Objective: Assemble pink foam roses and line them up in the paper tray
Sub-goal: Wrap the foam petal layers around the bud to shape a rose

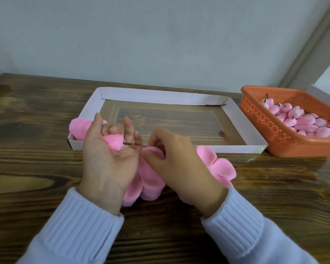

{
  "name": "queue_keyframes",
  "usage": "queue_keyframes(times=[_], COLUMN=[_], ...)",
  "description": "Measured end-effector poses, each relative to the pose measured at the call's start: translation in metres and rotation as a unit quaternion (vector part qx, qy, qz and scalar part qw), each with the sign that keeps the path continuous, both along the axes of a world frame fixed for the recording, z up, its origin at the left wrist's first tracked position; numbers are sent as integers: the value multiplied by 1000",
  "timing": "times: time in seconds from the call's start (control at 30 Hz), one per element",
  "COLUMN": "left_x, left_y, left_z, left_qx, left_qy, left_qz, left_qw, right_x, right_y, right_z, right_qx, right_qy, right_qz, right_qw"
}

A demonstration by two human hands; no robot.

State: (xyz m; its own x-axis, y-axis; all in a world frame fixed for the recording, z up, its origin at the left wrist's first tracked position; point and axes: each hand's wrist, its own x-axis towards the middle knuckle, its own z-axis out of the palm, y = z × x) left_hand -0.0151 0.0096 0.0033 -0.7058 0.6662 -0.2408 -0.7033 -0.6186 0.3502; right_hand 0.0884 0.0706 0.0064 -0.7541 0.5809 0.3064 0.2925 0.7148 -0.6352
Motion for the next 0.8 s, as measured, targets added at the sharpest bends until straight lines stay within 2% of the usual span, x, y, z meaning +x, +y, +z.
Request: queue_keyframes(times=[0.13,0.3,0.4,0.5,0.57,0.63,0.73,0.8], left_x=[1,0,1,3,6,12,24,32], left_y=[0,-2,-5,-7,-8,-9,-9,-9], left_z=[1,3,7,7,8,9,12,14], left_qx=[-7,10,19,25,13,-29,-121,-113], left_qy=[-8,-17,-19,7,78,209,412,515], left_qz=[-1,-7,-9,-8,-6,-5,9,43], left_qw=[1000,1000,1000,1000,997,977,903,849], right_x=[1,4,9,18,25,34,42,43], right_y=[3,6,8,11,12,11,9,7], right_z=[-3,3,11,11,10,9,5,0], right_qx=[-18,-57,-153,-301,-348,-375,-400,-388], right_qy=[-36,10,17,63,95,108,99,97], right_qz=[3,-44,-63,-83,-100,-103,-128,-146], right_qw=[999,997,986,948,927,915,902,905])
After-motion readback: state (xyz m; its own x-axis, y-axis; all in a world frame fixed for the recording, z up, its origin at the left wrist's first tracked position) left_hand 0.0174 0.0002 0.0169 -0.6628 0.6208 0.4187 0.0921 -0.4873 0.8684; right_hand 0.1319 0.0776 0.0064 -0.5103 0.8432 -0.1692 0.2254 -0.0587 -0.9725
